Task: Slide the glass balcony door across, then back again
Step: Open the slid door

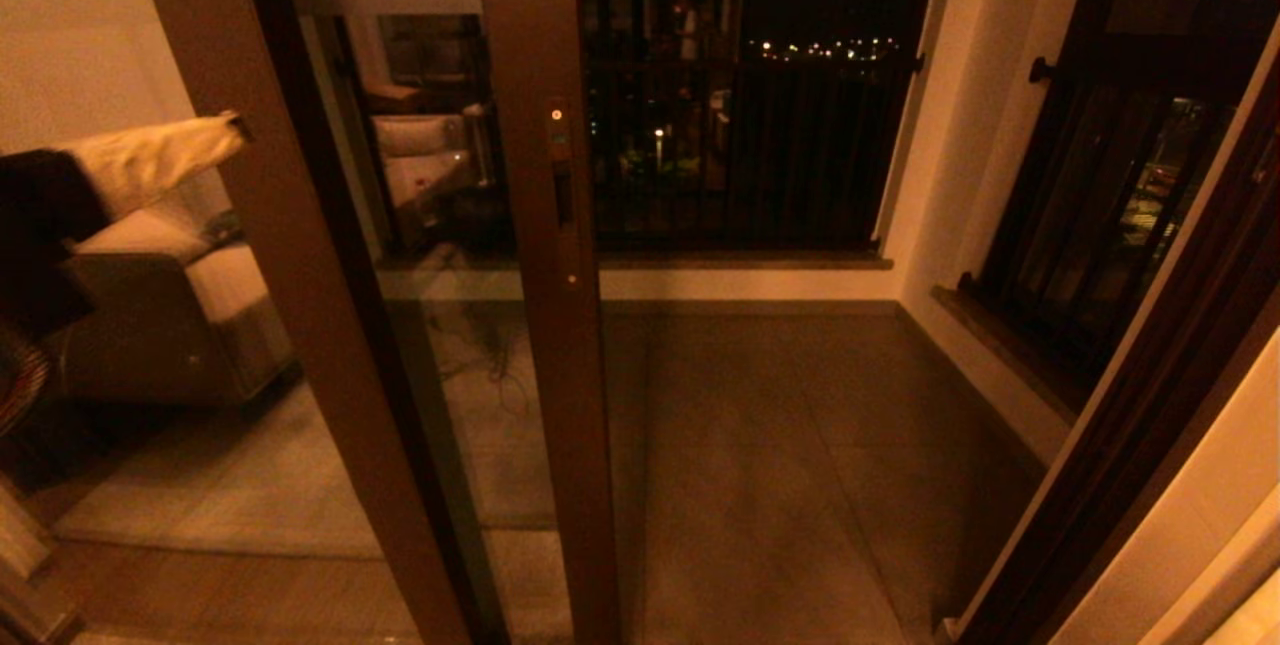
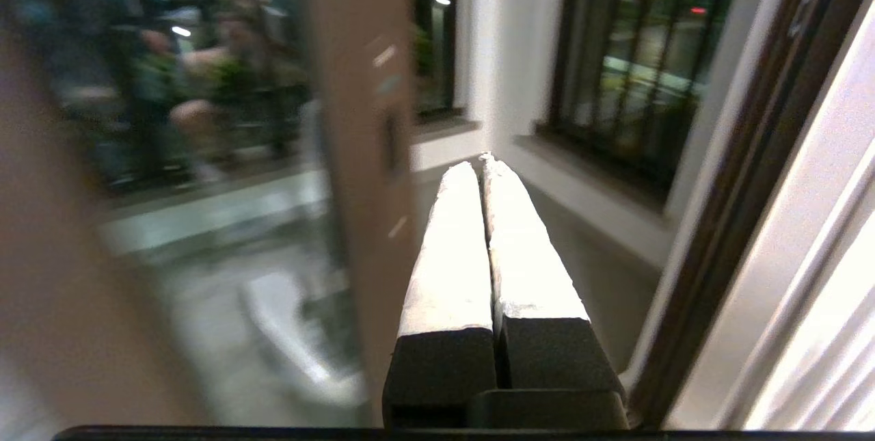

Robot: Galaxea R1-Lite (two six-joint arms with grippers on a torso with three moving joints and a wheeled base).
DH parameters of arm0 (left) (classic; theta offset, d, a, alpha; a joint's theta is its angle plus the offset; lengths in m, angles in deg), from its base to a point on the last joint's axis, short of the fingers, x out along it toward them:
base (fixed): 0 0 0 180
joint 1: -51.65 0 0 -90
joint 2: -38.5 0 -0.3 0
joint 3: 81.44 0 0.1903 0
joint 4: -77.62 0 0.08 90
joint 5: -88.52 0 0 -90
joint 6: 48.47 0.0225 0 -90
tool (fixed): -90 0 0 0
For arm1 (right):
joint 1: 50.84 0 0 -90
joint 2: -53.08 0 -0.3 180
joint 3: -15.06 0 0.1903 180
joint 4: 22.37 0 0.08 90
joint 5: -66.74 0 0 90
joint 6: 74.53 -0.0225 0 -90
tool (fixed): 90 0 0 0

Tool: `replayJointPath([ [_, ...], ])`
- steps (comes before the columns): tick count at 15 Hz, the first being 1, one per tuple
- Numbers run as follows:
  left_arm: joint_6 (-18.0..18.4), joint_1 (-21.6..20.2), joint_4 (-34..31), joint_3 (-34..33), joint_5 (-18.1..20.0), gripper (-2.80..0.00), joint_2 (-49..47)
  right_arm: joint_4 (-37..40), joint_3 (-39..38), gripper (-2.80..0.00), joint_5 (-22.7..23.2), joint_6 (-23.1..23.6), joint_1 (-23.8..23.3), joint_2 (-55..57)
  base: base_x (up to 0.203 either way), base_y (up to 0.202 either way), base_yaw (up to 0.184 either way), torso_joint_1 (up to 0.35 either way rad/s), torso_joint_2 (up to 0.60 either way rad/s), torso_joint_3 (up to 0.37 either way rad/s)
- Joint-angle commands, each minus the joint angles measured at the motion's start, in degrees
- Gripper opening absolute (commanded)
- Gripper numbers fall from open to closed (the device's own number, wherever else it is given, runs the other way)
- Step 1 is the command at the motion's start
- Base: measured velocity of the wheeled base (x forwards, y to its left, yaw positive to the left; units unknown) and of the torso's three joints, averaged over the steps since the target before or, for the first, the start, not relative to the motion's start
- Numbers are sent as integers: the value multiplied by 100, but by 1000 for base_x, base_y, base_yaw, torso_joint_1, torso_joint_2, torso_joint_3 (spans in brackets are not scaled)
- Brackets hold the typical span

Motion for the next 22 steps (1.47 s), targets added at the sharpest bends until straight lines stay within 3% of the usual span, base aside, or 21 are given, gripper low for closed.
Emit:
replayJointPath([
  [1, -42, 658, 178, 711, -350, -280, -1455, 3, 2, -280, 4, 3, 1, 14, 0, 0, 0, 0, 0, 0],
  [4, -208, 1123, 388, 1752, -656, -280, -2500, 3, -5, -280, 4, 3, 1, 14, 0, 0, 0, 0, 0, 0],
  [7, -394, 1232, 441, 2537, -808, -280, -3235, 3, -3, -280, 10, 3, 1, 14, 0, 0, 0, 0, 0, 0],
  [11, -410, 1242, 577, 3157, -898, -280, -3939, 3, -5, -280, 4, 3, 1, 14, 0, 0, 0, 0, 0, 0],
  [19, -394, 1214, 1003, 4182, -1470, -280, -5236, 3, 3, -280, 4, 3, 1, 14, 0, 0, 0, 0, 0, 0],
  [22, -383, 1012, 1020, 4349, -1620, -280, -5365, 3, -5, -280, 4, 3, 1, 14, 0, 0, 0, 0, 0, 0],
])
